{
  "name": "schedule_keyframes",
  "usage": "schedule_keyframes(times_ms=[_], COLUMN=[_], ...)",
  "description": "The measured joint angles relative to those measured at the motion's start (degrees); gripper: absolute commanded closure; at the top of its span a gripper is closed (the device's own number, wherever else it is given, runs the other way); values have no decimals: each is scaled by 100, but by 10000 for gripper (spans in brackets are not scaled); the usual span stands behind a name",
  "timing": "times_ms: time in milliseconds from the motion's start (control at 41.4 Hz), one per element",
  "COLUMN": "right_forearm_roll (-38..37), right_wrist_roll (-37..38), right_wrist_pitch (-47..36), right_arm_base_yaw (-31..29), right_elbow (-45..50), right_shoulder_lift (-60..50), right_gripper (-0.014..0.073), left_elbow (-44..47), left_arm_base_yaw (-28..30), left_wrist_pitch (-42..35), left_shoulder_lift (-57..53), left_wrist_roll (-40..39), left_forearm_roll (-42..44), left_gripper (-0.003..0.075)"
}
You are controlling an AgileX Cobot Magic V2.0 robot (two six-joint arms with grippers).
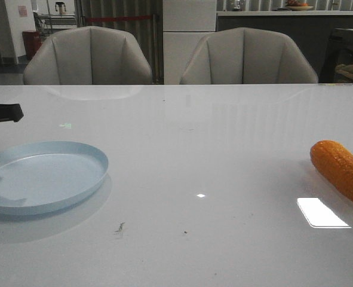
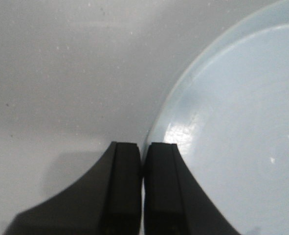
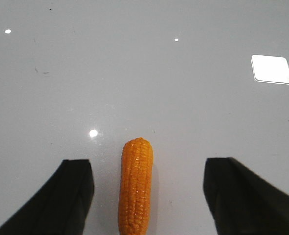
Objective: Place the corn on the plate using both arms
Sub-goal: 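Grip the plate rim with the left gripper and lift it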
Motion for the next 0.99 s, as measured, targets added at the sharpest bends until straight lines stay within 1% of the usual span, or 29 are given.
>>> schedule_keyframes(times_ms=[387, 556, 677, 846, 991], right_forearm_roll=[0, 0, 0, 0, 0], right_wrist_roll=[0, 0, 0, 0, 0], right_wrist_pitch=[0, 0, 0, 0, 0], right_arm_base_yaw=[0, 0, 0, 0, 0], right_elbow=[0, 0, 0, 0, 0], right_shoulder_lift=[0, 0, 0, 0, 0], right_gripper=[15, 15, 15, 15, 15], left_elbow=[-1574, -2140, -2365, -2426, -2426], left_arm_base_yaw=[0, 0, 0, -240, -739], left_wrist_pitch=[963, 1280, 1400, 1442, 1429], left_shoulder_lift=[8, 8, 8, 8, 8], left_wrist_roll=[13, 147, 244, 414, 439], left_forearm_roll=[17, -326, -723, -1141, -1234], left_gripper=[632, 632, 632, 632, 632])
